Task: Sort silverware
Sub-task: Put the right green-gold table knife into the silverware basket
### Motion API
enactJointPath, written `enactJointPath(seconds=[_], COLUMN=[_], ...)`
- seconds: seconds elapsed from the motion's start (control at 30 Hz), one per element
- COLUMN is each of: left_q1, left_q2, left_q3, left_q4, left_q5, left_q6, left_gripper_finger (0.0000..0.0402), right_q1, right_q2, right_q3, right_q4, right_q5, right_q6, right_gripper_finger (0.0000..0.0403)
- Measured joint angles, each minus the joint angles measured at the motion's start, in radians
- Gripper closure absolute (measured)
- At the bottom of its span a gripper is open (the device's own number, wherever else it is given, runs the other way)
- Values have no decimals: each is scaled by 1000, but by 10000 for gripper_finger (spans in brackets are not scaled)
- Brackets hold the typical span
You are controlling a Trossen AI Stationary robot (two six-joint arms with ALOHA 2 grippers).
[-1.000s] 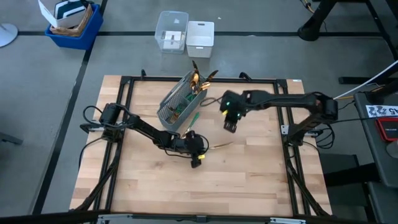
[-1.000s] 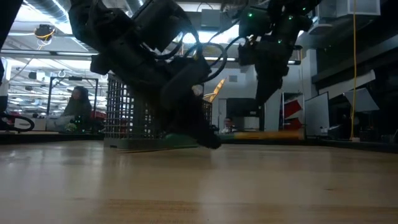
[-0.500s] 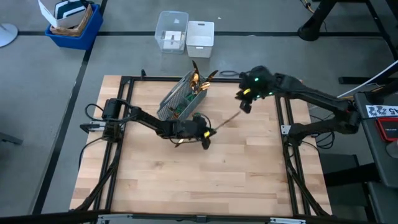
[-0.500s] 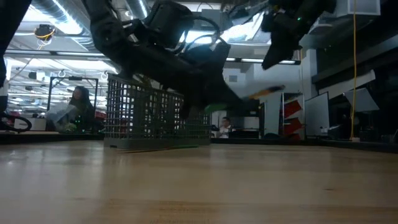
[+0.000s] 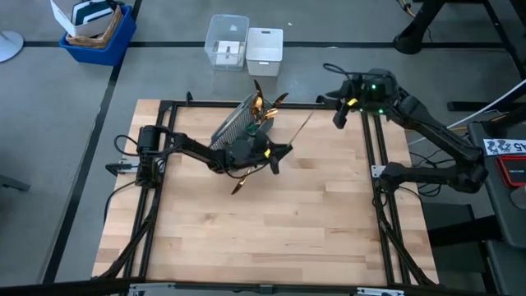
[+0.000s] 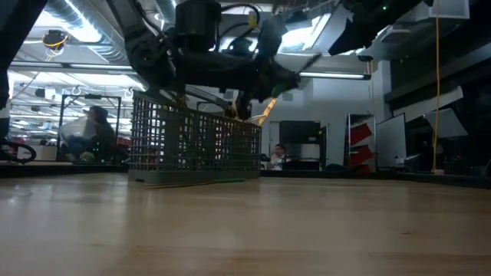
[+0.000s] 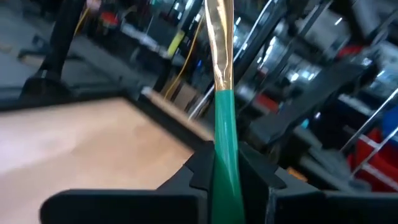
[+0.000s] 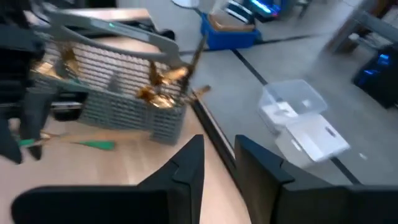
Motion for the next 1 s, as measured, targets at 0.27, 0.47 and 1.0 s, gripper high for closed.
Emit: enactJointPath(seconds=[0.27,0.47,1.0], left_q1=[11,11,13], left_q2=[0,0,-1], left_q3=[0,0,0], left_q4=[209,333,326], left_q5=[40,126,148], left_q6=[35,32,35], left_gripper_finger=[364,359,356], right_q1=[-3,-3,4], right_q2=[48,112,248], right_q3=[0,0,0], right_q4=[43,168,382], right_q5=[-425,-671,-893], right_q6=[25,108,289], right_gripper_finger=[310,310,310])
